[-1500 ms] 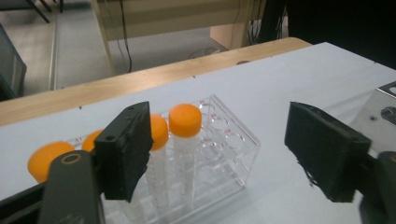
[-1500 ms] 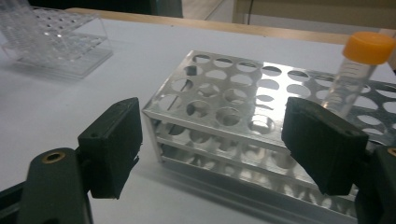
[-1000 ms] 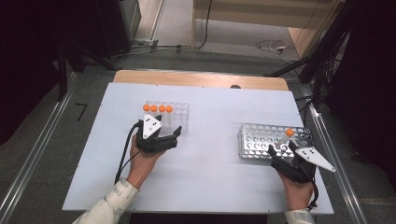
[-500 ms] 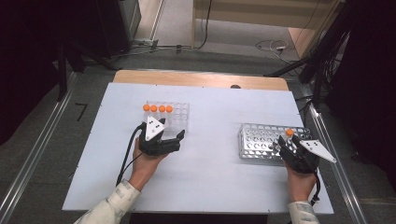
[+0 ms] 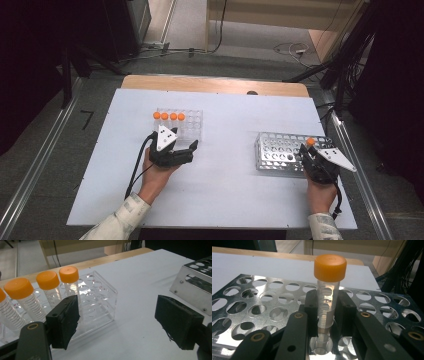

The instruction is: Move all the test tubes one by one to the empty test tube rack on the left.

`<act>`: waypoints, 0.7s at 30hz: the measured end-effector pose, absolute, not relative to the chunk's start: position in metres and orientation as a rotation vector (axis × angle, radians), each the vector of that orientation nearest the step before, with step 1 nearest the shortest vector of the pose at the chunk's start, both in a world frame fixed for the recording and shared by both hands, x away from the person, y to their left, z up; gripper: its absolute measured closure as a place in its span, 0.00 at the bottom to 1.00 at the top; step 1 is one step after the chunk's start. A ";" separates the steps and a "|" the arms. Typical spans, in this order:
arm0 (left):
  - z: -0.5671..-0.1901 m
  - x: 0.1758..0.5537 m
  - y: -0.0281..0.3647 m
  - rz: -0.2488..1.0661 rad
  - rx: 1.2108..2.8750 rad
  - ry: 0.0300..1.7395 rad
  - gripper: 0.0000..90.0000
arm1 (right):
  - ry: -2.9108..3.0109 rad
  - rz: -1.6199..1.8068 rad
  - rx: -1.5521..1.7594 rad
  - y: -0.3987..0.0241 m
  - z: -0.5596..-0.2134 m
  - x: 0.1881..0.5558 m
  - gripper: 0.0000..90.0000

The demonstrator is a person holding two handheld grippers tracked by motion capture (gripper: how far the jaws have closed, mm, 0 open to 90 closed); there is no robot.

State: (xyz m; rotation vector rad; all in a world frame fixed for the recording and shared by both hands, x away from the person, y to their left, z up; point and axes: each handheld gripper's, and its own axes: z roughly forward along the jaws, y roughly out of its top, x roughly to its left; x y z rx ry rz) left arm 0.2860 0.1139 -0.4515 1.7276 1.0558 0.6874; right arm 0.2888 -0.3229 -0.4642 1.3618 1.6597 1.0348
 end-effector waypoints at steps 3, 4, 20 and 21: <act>-0.452 0.286 0.114 0.686 1.729 1.056 0.22 | 1.649 1.044 1.356 -0.323 -0.462 0.288 0.79; -0.452 0.286 0.114 0.685 1.731 1.056 0.22 | 1.646 1.046 1.353 -0.323 -0.461 0.287 0.79; -0.453 0.286 0.113 0.682 1.735 1.055 0.22 | 1.542 1.132 1.291 -0.321 -0.429 0.271 0.80; -0.453 0.286 0.113 0.682 1.735 1.055 0.22 | 1.541 1.140 1.279 -0.321 -0.427 0.270 0.80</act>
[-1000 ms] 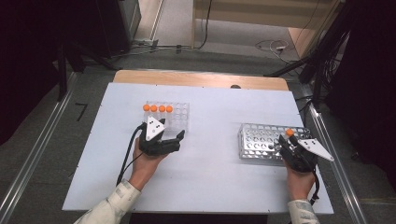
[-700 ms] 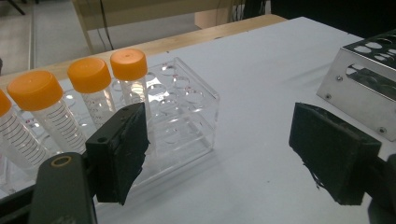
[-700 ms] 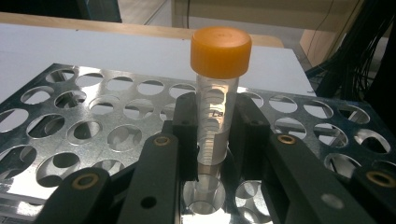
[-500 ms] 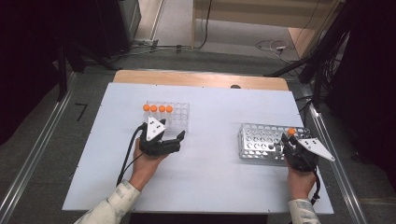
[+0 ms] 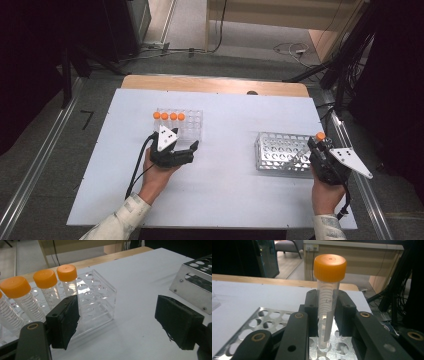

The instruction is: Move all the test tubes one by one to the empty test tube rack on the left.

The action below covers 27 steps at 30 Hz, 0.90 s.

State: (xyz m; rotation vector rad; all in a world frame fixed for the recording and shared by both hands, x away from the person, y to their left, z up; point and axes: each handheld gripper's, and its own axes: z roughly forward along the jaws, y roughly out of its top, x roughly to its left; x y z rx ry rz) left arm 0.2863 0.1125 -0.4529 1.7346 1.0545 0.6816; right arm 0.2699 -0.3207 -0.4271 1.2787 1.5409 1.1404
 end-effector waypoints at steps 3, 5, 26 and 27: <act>-0.453 0.286 0.112 0.682 1.733 1.053 0.22 | 1.553 1.168 1.264 -0.316 -0.423 0.266 0.80; -0.453 0.286 0.112 0.681 1.735 1.050 0.22 | 1.573 1.185 1.244 -0.309 -0.422 0.265 0.80; -0.450 0.281 0.105 0.633 1.729 1.021 0.22 | 1.849 1.346 1.056 -0.218 -0.432 0.249 0.80; -0.450 0.280 0.104 0.630 1.729 1.019 0.22 | 1.863 1.345 1.040 -0.214 -0.433 0.248 0.80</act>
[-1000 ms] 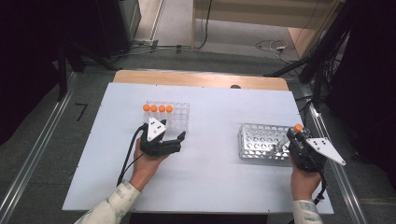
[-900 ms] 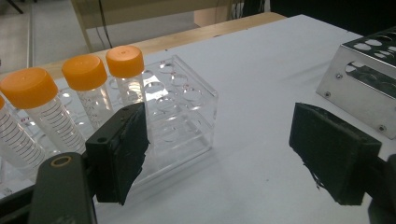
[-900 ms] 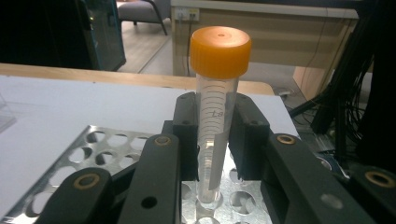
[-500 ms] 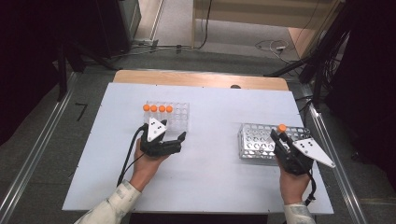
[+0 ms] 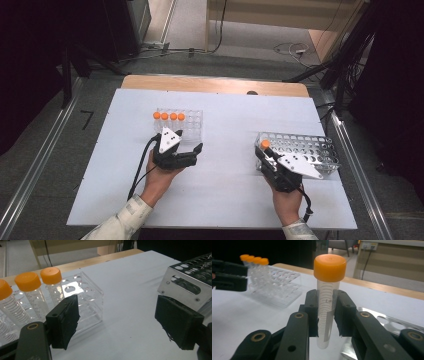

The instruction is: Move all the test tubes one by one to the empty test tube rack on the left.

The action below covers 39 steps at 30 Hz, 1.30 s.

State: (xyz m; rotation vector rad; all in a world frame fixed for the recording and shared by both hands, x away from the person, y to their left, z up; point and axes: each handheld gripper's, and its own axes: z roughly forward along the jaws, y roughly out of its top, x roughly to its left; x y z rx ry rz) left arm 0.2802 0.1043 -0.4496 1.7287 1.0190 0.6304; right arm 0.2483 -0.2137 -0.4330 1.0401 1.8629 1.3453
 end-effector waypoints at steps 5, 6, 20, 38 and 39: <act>-0.447 0.277 0.100 0.616 1.727 1.001 0.22 | 1.923 1.341 0.996 -0.195 -0.440 0.248 0.80; -0.446 0.276 0.099 0.611 1.725 0.996 0.22 | 1.931 1.337 0.983 -0.191 -0.442 0.248 0.80; -0.435 0.261 0.080 0.449 1.711 0.864 0.38 | 2.061 1.312 0.906 -0.151 -0.460 0.254 0.80; -0.435 0.257 0.066 0.377 1.735 0.764 0.59 | 2.148 1.321 0.886 -0.132 -0.467 0.254 0.80; -0.435 0.257 0.065 0.376 1.739 0.760 0.59 | 2.150 1.321 0.886 -0.132 -0.468 0.254 0.80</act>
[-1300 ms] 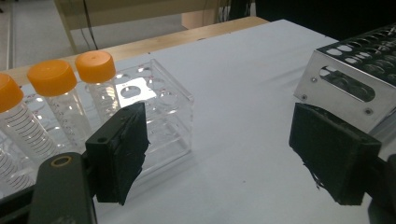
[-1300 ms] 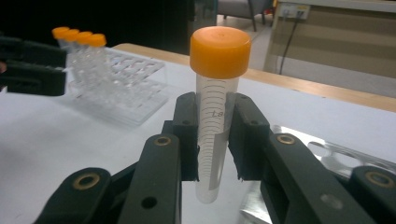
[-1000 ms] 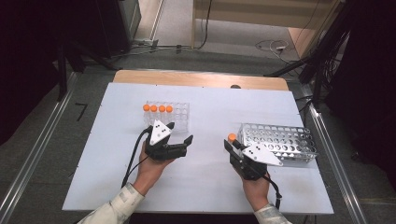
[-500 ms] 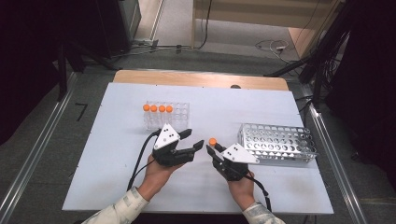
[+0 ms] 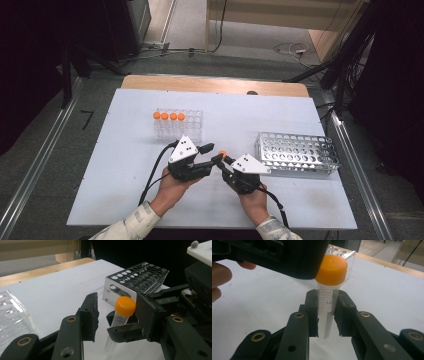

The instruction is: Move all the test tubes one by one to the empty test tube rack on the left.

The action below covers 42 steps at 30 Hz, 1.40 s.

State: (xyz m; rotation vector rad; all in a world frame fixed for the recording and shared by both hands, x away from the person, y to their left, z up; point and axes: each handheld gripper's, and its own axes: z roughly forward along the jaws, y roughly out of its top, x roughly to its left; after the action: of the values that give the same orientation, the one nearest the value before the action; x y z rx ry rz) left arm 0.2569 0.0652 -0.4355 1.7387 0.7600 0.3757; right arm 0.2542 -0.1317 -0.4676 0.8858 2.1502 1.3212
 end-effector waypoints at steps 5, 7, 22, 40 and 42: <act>-0.436 0.257 0.062 0.369 1.757 0.750 0.59 | 2.159 1.329 0.877 -0.129 -0.467 0.252 0.80; -0.437 0.257 0.061 0.371 1.760 0.749 0.62 | 2.158 1.337 0.873 -0.128 -0.466 0.252 0.80; -0.437 0.257 0.058 0.382 1.778 0.721 0.78 | 2.159 1.346 0.883 -0.129 -0.465 0.251 0.79; -0.421 0.286 0.085 0.497 1.711 0.835 0.78 | 2.151 1.358 0.979 -0.155 -0.459 0.256 0.24; -0.418 0.290 0.089 0.510 1.701 0.849 0.78 | 2.166 1.348 0.969 -0.157 -0.460 0.257 0.21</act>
State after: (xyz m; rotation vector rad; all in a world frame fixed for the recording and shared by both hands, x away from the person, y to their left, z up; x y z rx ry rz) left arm 0.2896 0.0886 -0.4181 1.7015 0.8493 0.5097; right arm 0.2571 -0.1565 -0.4600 0.9692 2.1664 1.3482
